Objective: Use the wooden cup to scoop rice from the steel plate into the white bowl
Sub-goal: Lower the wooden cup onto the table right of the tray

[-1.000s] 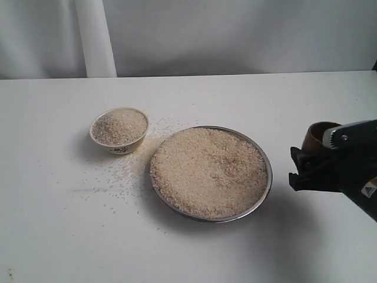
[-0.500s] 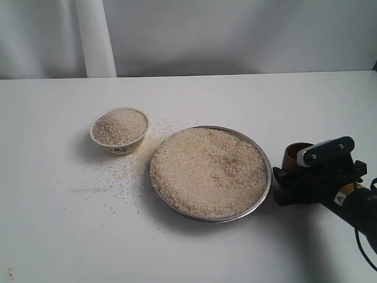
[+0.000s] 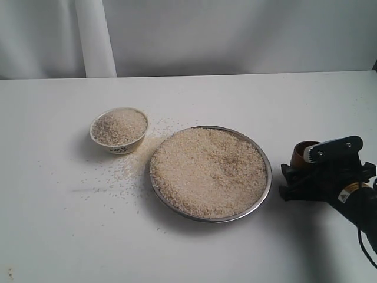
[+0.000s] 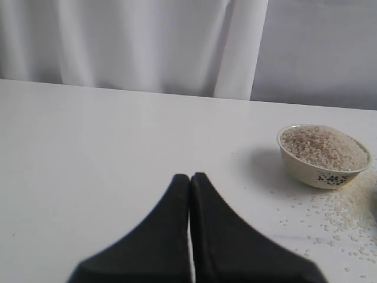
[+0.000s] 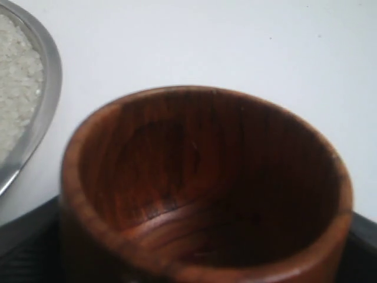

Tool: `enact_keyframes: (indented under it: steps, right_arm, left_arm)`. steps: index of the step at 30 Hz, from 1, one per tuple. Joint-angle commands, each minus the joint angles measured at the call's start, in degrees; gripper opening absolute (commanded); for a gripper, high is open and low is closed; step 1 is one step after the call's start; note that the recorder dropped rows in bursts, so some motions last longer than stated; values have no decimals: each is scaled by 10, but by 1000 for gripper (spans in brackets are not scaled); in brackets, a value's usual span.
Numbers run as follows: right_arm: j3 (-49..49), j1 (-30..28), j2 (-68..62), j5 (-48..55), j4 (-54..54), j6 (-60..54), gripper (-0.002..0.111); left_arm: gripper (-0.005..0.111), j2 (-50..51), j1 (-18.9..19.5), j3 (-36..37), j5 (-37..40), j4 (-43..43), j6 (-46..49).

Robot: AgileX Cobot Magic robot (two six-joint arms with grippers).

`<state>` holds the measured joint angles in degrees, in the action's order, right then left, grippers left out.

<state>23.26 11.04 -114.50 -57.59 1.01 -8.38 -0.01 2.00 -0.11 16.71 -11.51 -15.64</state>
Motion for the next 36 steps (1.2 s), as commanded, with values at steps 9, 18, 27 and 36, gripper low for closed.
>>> enact_keyframes:
  steps: [9, 18, 27, 36]
  right_arm:
    - [0, -3, 1, -13, -17, 13, 65]
    - [-8, -3, 4, -17, -17, 18, 81]
    - [-26, -3, 61, -9, -17, 18, 81]
    - [-63, -3, 238, -8, -22, 14, 81]
  left_arm:
    - [0, 0, -3, 1, -4, 3, -2]
    - [0, 0, -3, 1, -4, 3, -2]
    - [0, 0, -3, 1, -4, 3, -2]
    - [0, 0, -3, 1, -4, 3, -2]
